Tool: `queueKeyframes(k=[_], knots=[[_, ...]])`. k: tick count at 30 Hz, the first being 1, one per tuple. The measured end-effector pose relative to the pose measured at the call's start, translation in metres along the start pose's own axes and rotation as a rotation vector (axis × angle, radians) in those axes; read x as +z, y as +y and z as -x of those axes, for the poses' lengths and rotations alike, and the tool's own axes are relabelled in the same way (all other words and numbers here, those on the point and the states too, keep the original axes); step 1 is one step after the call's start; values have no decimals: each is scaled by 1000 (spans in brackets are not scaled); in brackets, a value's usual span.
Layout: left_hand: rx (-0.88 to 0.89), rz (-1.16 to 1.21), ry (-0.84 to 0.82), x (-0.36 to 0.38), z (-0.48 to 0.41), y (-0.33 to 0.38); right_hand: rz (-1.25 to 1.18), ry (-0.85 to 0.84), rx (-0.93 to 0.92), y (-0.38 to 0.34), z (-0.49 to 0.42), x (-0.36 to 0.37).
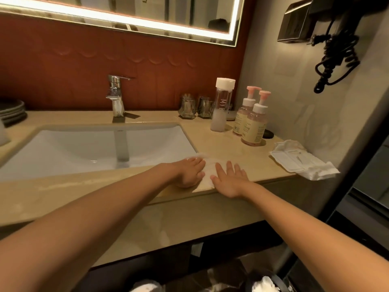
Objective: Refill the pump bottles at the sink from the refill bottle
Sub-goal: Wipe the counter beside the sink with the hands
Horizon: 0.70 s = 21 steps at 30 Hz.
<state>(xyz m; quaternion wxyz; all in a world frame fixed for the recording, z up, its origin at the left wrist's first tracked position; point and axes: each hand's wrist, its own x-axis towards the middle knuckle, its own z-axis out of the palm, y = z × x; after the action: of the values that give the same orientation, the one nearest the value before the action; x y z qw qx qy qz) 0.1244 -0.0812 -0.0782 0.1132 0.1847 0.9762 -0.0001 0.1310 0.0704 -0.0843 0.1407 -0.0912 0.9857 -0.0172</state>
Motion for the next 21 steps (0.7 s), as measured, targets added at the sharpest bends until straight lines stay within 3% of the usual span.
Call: queueKeyframes(k=[21], knots=[[-321,76,30,43,189,-138,39,50,-288,-220,49,36]])
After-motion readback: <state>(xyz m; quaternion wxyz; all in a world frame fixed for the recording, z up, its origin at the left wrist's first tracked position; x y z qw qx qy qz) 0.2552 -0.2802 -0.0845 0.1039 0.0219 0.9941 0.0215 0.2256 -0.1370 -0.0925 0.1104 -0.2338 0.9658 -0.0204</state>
